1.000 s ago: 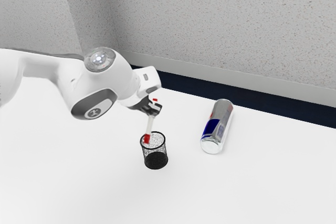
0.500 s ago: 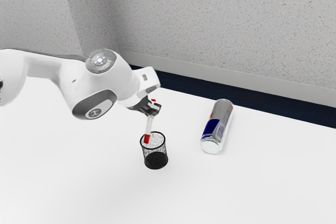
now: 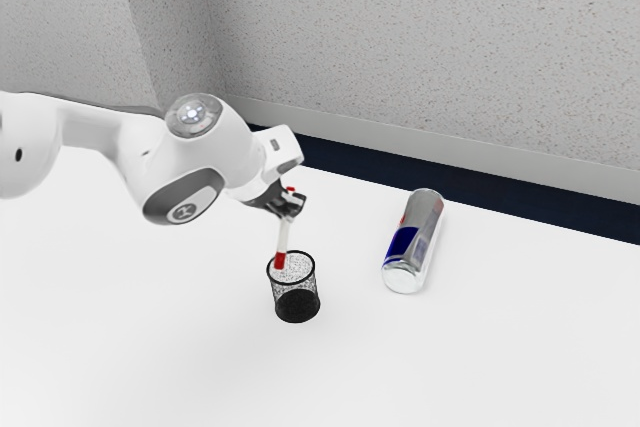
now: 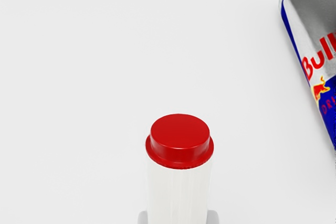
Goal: Put the marker into the pen holder.
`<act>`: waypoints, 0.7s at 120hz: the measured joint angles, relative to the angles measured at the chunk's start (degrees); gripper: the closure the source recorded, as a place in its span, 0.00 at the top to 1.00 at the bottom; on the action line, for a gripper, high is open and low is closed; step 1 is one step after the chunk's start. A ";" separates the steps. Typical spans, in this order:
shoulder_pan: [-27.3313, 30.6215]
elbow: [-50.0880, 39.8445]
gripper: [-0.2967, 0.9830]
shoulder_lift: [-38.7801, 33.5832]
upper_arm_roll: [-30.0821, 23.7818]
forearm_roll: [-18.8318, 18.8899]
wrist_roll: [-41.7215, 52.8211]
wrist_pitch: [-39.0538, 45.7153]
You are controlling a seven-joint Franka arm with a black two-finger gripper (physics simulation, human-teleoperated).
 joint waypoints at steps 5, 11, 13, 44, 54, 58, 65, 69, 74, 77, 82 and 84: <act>-0.12 0.05 0.15 0.11 -0.01 -0.01 -0.02 0.05; -0.25 0.03 0.21 0.08 -0.05 -0.11 -0.01 0.09; -0.27 0.02 0.24 0.04 -0.08 -0.18 0.02 0.10; -2.61 0.57 0.60 -2.79 2.42 -1.07 0.64 -0.76; -3.31 17.20 0.65 -3.63 2.95 -7.07 1.53 -13.97; -4.39 25.18 0.67 -3.73 3.98 -9.36 2.38 -21.33; -6.64 35.98 0.69 -3.99 6.34 -12.06 4.10 -33.34; -8.16 39.91 0.70 -4.27 8.05 -13.09 5.14 -39.21; -9.96 42.41 0.72 -4.93 10.30 -14.08 6.41 -45.31; -10.84 43.06 0.72 -5.41 11.65 -14.57 7.12 -48.33; -11.35 43.64 0.73 -5.99 13.44 -15.12 8.22 -52.47; -11.76 43.77 0.73 -6.13 14.54 -15.35 8.63 -53.87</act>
